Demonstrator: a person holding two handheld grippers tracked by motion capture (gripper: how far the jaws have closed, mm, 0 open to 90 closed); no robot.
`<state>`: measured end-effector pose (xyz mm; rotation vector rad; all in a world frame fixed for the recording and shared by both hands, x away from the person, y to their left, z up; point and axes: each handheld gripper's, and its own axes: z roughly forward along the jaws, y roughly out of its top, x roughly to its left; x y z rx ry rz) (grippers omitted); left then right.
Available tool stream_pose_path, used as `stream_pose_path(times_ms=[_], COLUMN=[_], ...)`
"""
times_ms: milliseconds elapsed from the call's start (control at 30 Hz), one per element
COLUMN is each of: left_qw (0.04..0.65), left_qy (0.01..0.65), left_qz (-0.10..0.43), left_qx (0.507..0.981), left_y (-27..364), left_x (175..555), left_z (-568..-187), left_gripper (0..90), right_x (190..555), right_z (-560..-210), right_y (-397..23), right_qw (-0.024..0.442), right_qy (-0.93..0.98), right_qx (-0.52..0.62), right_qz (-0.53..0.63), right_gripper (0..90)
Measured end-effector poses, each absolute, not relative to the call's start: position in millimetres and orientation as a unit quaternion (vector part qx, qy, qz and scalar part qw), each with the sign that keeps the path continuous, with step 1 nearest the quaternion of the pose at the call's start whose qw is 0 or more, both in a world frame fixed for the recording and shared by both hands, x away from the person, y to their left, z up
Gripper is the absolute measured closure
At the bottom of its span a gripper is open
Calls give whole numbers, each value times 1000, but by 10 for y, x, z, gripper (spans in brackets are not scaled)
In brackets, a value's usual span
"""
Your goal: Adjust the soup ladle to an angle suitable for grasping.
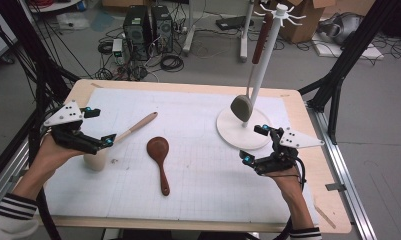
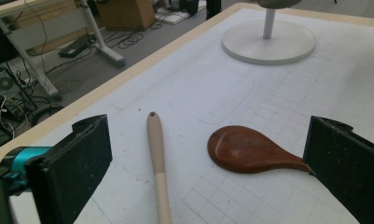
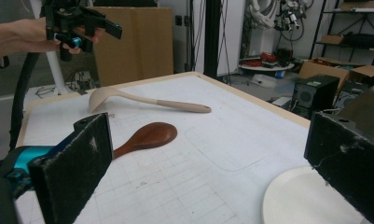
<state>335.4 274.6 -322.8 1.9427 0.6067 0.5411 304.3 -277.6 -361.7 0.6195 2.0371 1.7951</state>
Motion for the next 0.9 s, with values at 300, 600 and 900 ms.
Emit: stream_pose_path(times_ms=[300, 600, 900], left_qw=[456, 418, 367], left_qy=[265, 282, 297], left_qz=[230, 222, 220], left_qx=[818, 835, 854], left_y=[2691, 2660, 2542], left_x=[3532, 3754, 3930], left_z=[-3105, -3052, -3041], left_gripper=[17, 18, 17], right_x=[3029, 3020, 3028], right_z=[-3611, -3609, -3618], right_y=[-2796, -2783, -2717], right_qw=[177, 176, 173], right_qy=[720, 723, 731], right_qx=[216, 213, 206], right_qz=[635, 633, 627], right_gripper=[3, 3, 3])
